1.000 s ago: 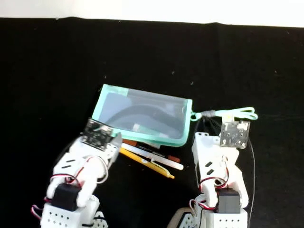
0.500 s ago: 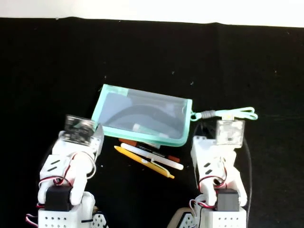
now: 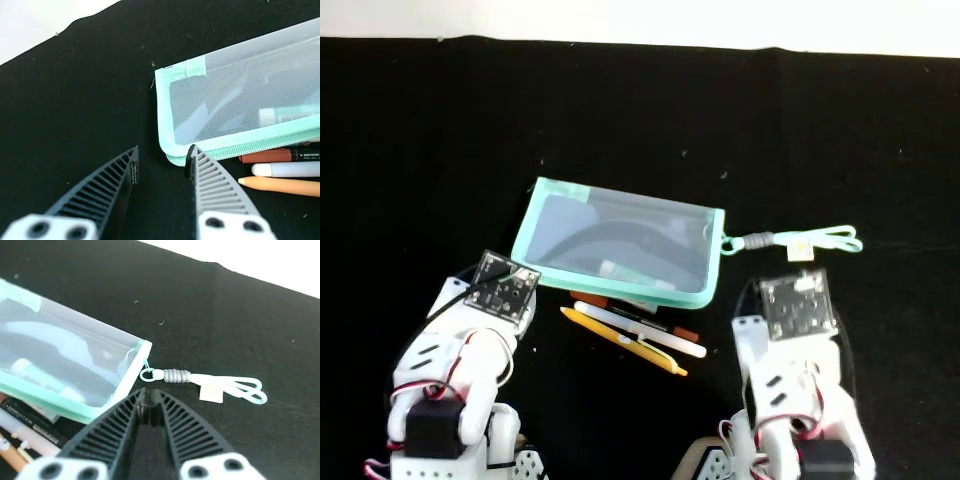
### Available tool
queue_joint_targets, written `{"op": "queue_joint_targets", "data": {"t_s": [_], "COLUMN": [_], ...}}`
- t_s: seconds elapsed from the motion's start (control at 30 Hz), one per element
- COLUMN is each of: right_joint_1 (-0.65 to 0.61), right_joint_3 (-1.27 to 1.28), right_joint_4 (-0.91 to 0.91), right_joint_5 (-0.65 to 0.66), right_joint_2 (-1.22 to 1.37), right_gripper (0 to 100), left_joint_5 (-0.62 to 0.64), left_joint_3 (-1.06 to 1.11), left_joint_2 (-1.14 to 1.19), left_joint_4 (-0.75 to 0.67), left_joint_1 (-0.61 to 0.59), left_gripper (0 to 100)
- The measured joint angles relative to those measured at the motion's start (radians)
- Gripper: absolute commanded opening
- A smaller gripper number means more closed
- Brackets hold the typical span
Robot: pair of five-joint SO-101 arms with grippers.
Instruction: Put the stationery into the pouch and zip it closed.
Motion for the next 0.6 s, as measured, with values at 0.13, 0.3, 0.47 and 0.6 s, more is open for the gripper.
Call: {"op": "queue_joint_targets", "data": {"t_s": [0.13, 0.3, 0.47, 0.6], "right_joint_1": [0.000, 0.000, 0.000, 0.000], "right_joint_3": [-0.132, -0.342, -0.586, -0.764], "right_joint_4": [0.060, 0.183, 0.330, 0.437], "right_joint_5": [0.048, 0.054, 0.054, 0.054], "right_joint_2": [0.178, 0.437, 0.657, 0.815], "right_gripper": [13.0, 13.0, 13.0, 13.0], "left_joint_5": [-0.031, -0.032, -0.032, -0.032], "left_joint_3": [-0.037, -0.048, -0.118, -0.190], "left_joint_2": [-0.002, 0.057, 0.224, 0.388], "left_joint_4": [0.012, 0.023, 0.023, 0.023], "left_joint_1": [0.000, 0.000, 0.000, 0.000], "left_gripper": [18, 18, 18, 18]}}
